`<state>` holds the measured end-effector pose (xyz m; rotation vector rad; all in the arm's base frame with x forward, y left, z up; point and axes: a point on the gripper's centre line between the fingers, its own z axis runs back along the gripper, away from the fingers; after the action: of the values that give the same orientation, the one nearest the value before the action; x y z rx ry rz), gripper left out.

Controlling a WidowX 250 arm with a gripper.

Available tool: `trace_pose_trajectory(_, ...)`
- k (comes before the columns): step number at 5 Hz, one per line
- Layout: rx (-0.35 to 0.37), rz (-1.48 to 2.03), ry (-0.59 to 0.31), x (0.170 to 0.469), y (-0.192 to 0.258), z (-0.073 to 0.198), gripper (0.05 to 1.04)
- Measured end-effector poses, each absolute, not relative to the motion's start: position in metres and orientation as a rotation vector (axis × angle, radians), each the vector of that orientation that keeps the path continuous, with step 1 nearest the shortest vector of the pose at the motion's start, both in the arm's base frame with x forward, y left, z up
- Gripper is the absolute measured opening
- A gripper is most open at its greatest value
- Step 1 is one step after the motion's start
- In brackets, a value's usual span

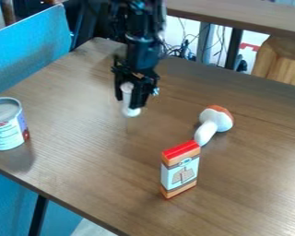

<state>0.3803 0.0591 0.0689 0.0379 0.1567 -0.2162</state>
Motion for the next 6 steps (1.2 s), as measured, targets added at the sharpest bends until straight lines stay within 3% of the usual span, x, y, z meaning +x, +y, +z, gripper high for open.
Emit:
trace_pose_trajectory(2,0.075,-0.12,0.129,0.373,0.122,0.1,0.605)
trace_pose_trajectory(3,0.118,-0.073,0.181,0.368,0.16,0.093,0.605)
trace_pose_trajectory(4,0.104,-0.038,0.19,0.36,0.192,0.091,0.605)
trace_pose_trajectory(6,0.016,-0.012,0.295,0.337,0.23,0.047,0.605)
